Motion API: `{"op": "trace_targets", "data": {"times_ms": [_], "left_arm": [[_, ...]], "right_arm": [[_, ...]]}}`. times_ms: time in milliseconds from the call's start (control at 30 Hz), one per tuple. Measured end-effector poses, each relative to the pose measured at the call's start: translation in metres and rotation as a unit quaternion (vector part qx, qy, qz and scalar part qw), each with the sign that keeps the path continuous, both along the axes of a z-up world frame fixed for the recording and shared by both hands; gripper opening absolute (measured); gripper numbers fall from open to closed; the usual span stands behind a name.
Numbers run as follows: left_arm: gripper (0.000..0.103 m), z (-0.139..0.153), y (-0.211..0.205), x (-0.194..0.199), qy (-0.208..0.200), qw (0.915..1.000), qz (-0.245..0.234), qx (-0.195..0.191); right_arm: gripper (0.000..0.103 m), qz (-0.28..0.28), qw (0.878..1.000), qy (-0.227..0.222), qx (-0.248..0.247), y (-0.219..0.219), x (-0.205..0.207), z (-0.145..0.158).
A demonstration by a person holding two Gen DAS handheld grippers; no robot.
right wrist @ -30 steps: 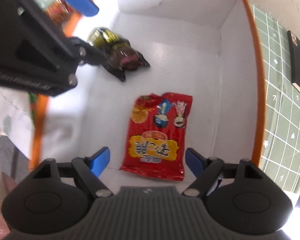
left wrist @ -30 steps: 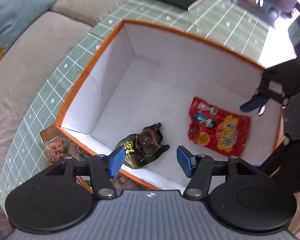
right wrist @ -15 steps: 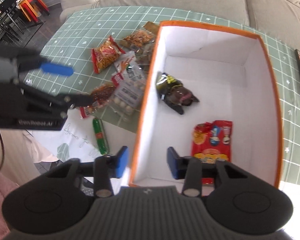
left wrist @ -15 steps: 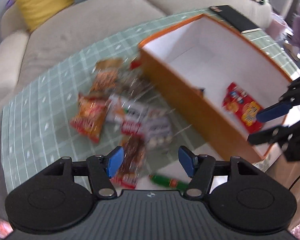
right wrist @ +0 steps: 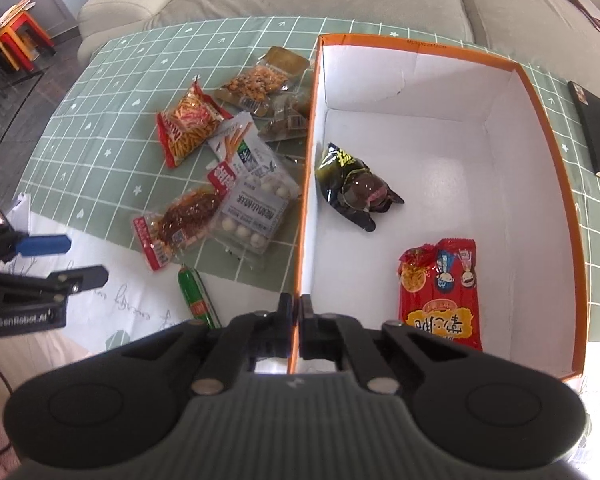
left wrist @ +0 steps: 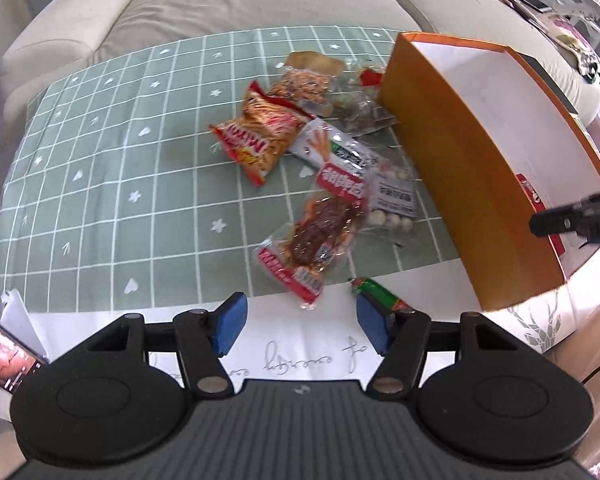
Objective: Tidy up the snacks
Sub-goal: 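Withdraw both tools from the box toward the remaining snacks on the table, then grasp the red-labelled meat snack pack with left tool while right tool grasps the green sausage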
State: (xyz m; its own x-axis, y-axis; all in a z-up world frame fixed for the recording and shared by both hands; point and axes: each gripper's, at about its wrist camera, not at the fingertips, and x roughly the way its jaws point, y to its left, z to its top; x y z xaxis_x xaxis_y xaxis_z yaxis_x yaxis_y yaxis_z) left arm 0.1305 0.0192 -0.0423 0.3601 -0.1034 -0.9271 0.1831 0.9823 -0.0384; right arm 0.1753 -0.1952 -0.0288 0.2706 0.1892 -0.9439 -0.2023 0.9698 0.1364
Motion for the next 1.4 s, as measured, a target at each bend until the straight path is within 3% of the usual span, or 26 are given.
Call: {"op": "trace_targets", "data": {"times_ms": [200,333,467,567,700,733,767,967,1400], "left_arm": [[0.071,-0.004,0.013,-0.003,-0.01,0.9999,-0.005,-0.003],[0.071,-0.002,0.018,-0.006,-0.029,0.9992,-0.028,-0.007],[0.071,-0.004,0.02,-0.007,-0.045,0.9974,-0.055,-0.009],[0.07,-0.009,0.019,-0.006,-0.051,0.9959,-0.075,-0.005],[0.07,-0.023,0.02,-0.002,-0.049,0.9958,-0.076,-0.013],[0.07,-0.026,0.021,0.0,-0.048,0.9959,-0.075,-0.014],[0.07,-0.029,0.021,0.001,-0.046,0.9961,-0.074,-0.014],[0.07,-0.043,0.018,0.014,-0.037,0.9966,-0.074,-0.007],[0.07,-0.072,-0.011,0.054,-0.032,0.9911,-0.129,0.002]], "right_arm": [[0.0,-0.006,1.0,-0.024,-0.013,0.019,0.015,0.0],[0.008,0.014,0.996,-0.083,-0.041,0.037,0.004,0.009],[0.011,0.032,0.987,-0.156,-0.02,0.052,-0.026,0.025],[0.011,0.06,0.982,-0.177,0.005,0.069,-0.049,0.022],[0.014,0.091,0.984,-0.156,0.008,0.092,-0.066,-0.004],[0.02,0.097,0.985,-0.146,0.002,0.097,-0.067,-0.014],[0.025,0.107,0.986,-0.131,-0.005,0.102,-0.066,-0.023],[0.032,0.119,0.991,-0.059,-0.022,0.11,-0.046,-0.065],[0.033,0.113,0.993,-0.018,-0.009,0.111,-0.014,-0.107]]}}
